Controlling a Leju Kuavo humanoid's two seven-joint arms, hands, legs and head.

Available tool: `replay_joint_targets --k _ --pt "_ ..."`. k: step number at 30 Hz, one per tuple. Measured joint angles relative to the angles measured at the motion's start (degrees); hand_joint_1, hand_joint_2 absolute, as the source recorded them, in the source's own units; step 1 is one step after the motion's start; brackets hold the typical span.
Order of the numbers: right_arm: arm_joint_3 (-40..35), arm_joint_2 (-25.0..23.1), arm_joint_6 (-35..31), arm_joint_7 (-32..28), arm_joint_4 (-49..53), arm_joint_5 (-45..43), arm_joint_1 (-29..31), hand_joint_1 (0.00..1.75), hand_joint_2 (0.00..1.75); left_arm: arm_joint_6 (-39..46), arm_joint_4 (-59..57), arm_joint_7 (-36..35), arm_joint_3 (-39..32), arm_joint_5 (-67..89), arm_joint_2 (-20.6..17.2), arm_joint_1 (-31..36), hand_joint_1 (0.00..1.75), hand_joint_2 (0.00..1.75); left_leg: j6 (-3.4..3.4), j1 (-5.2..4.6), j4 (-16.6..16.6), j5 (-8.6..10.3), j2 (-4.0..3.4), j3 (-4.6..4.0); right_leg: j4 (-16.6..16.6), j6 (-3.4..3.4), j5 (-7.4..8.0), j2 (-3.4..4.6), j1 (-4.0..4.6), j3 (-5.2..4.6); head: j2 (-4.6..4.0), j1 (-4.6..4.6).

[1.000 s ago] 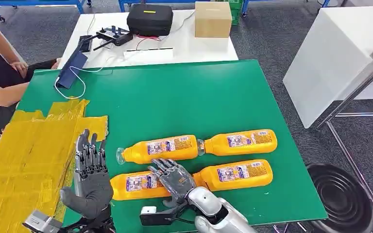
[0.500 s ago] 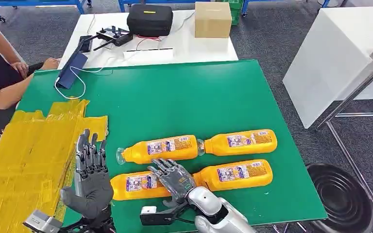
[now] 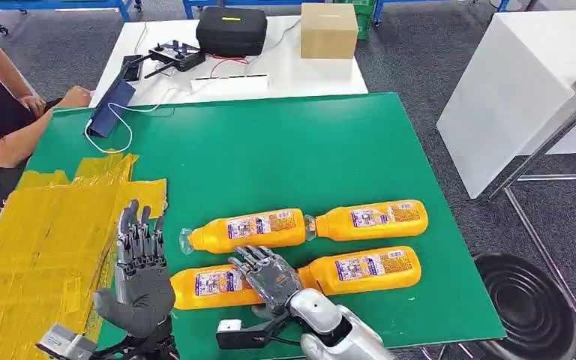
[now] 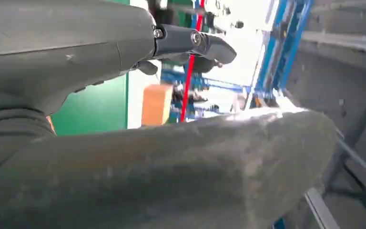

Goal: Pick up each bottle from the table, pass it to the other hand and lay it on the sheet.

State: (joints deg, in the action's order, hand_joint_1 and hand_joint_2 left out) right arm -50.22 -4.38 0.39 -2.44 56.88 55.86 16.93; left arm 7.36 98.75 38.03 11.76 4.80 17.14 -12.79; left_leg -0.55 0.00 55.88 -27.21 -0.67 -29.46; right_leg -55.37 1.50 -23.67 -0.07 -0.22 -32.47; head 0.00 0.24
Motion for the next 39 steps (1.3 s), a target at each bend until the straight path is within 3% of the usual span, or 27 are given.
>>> replay_joint_targets --k 2,8,17,22,25,29,34,37,39 --pt "-1.7 0.9 4.8 -1.1 -1.4 -4.6 2.4 1.75 1.75 6.3 1.3 0.0 -0.1 -1.7 0.0 0.1 0.0 0.0 0.04 0.0 0.0 -0.11 -0.32 0.23 0.0 -0.01 0.0 0.29 0.0 0.18 0.02 -0.07" --pt "-6.2 2.2 4.9 -1.8 -4.6 -9.6 6.0 1.75 1.75 12.5 5.2 0.0 -1.2 -1.8 0.0 0.0 0.0 0.0 0.15 0.06 0.0 -0.26 -0.31 0.73 0.0 -0.05 -0.06 0.32 0.06 0.58 0.0 0.0" --pt "-10.0 3.3 3.8 -0.5 -5.4 -13.0 7.6 1.75 1.75 10.1 9.6 0.0 -8.3 -4.8 0.2 -1.3 0.0 0.0 0.17 0.08 0.0 -0.22 -0.29 0.97 0.0 -0.05 -0.06 0.31 0.14 0.8 0.0 0.0" --pt "-10.5 3.6 -1.4 0.4 -5.3 -13.6 6.4 1.75 1.75 9.5 10.3 0.0 -10.2 -4.0 1.1 -1.8 0.0 0.0 0.16 0.07 0.0 -0.23 -0.23 0.93 0.0 -0.03 -0.07 0.29 0.11 0.78 0.0 -0.02" --pt "-9.9 3.5 -10.6 1.1 -3.2 -11.2 2.9 1.75 1.75 13.8 11.1 0.0 -11.1 -4.5 1.6 -2.4 0.0 0.0 0.1 0.07 0.0 -0.18 -0.07 0.82 0.0 -0.02 -0.08 0.13 0.11 0.76 0.0 0.0" --pt "-5.0 3.4 -23.1 -1.4 6.1 -8.8 -7.1 1.75 1.75 19.4 12.2 0.0 -12.2 -6.1 1.9 -4.5 0.0 0.0 0.1 0.08 0.0 -0.17 0.13 0.26 0.0 -0.02 -0.07 0.02 0.09 0.4 0.0 0.04" --pt "-2.1 2.4 -25.1 -5.9 13.1 -11.6 -11.2 1.75 1.75 22.0 12.5 0.0 -12.6 -6.4 2.1 -5.2 0.0 0.0 0.11 0.08 0.0 -0.15 0.14 0.08 0.0 -0.03 -0.08 -0.04 0.14 0.09 0.0 0.02" --pt "2.3 2.4 -24.3 -18.9 25.1 -24.6 -16.8 1.75 1.75 22.8 12.5 0.0 -13.3 -8.6 2.2 -6.4 0.0 0.0 0.09 0.08 0.0 -0.13 0.17 -0.26 0.0 -0.03 -0.07 -0.12 0.11 -0.2 0.0 -0.02" --pt "3.8 1.6 -23.2 -21.7 29.8 -27.0 -18.3 1.75 1.75 21.9 12.4 0.0 -13.5 -9.7 2.3 -6.2 0.0 0.0 0.09 0.08 0.0 -0.16 0.09 -0.15 0.0 -0.03 -0.08 -0.05 0.12 -0.17 0.0 0.0"
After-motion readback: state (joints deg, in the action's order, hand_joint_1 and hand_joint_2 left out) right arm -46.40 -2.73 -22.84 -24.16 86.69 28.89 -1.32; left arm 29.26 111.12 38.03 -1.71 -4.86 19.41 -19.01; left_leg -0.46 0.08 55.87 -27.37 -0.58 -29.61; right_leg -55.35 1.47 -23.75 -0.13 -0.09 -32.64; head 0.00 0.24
